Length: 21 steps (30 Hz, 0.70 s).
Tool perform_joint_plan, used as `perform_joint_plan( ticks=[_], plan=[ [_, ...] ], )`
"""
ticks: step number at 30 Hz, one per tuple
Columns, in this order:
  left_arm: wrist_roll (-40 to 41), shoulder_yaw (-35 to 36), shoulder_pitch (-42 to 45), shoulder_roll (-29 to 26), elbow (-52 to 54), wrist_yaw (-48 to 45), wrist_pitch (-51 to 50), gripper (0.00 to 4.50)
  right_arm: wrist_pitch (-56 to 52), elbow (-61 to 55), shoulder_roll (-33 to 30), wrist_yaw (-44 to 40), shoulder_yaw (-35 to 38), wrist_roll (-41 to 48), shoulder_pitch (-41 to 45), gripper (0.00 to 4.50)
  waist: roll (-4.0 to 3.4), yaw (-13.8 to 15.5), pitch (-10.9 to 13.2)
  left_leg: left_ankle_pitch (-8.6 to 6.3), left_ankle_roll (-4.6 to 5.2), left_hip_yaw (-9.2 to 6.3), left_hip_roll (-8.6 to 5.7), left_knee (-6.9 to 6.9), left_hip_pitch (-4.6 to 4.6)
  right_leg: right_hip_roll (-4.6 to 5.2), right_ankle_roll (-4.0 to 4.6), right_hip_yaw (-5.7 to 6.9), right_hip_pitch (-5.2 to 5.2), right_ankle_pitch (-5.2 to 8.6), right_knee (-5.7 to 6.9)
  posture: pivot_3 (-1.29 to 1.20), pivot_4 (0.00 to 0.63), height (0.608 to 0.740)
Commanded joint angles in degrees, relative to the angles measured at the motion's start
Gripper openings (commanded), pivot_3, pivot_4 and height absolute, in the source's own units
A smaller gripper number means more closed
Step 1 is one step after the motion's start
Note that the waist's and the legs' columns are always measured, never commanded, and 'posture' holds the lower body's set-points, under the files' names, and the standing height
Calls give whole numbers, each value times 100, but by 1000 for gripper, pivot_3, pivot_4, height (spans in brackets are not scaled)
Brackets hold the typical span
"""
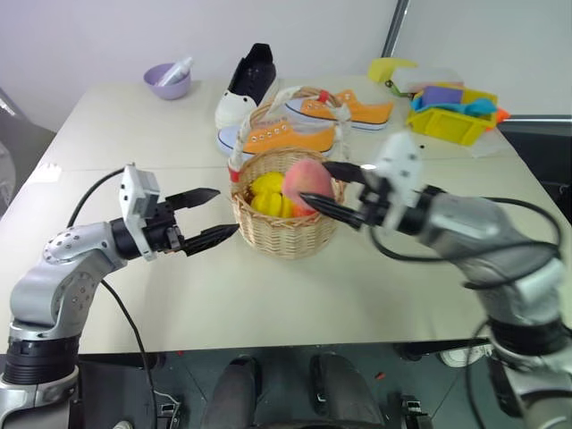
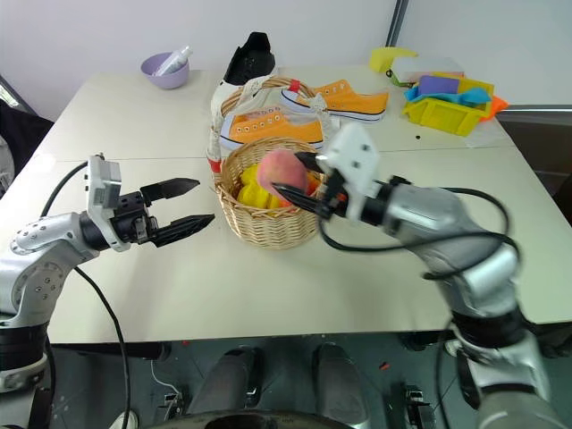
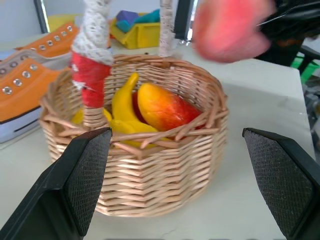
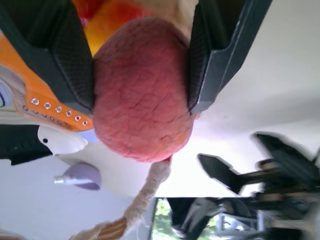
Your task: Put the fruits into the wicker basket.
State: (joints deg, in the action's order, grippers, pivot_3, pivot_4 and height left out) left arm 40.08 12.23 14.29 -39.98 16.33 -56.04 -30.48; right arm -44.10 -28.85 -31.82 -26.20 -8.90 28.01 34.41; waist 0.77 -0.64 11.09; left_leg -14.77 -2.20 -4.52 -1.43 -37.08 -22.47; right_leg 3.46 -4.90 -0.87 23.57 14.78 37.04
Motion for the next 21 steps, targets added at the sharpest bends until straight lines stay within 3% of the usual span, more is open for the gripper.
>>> perform_joint_plan(
  ticks=[1, 2, 7, 12, 16, 21],
  plan=[
    [19, 91, 22, -9, 138, 24, 132, 4500, -97, 335, 411, 503, -385, -597, 335, 2143, 1, 5, 0, 0, 0, 0, -3, 2, -2, 3, -11, 0, 1, -6, 0, 0, 150, 738],
    [18, 92, 12, -7, 154, 36, 134, 4500, -80, 383, 490, 518, -439, -684, 376, 2143, 1, 4, 0, 0, 0, 1, -4, 2, -5, 5, -13, 0, 4, -7, -1, 0, 150, 738],
    [108, 149, -71, 28, 324, 155, 89, 4500, 338, 132, 398, 221, -283, -901, 290, 4447, 1, -3, 0, 0, -1, 4, -8, 2, -45, 11, -21, 0, 44, -6, -1, 0, 150, 738],
    [258, 156, -104, 195, 574, 400, 41, 4500, 377, -519, 18, -178, 574, -438, -481, 4447, 2, 6, -1, 0, -1, 0, -7, -3, -73, 9, -29, 2, 72, -12, 8, 0, 150, 738],
    [218, 108, -61, 372, 584, 583, 142, 4500, 111, -662, 11, -33, 1329, -108, -1158, 4447, 3, -10, -2, 0, -1, 2, -7, -5, -71, 7, -29, 1, 71, -12, 13, 0, 150, 738],
    [326, 175, 85, 373, 420, 531, 72, 4500, 211, -1, 500, 579, 1277, -434, -1012, 4447, 4, -56, -2, 1, 0, 14, 7, -5, -56, -14, -23, -3, 71, -16, 21, 0, 150, 738]
  ],
)
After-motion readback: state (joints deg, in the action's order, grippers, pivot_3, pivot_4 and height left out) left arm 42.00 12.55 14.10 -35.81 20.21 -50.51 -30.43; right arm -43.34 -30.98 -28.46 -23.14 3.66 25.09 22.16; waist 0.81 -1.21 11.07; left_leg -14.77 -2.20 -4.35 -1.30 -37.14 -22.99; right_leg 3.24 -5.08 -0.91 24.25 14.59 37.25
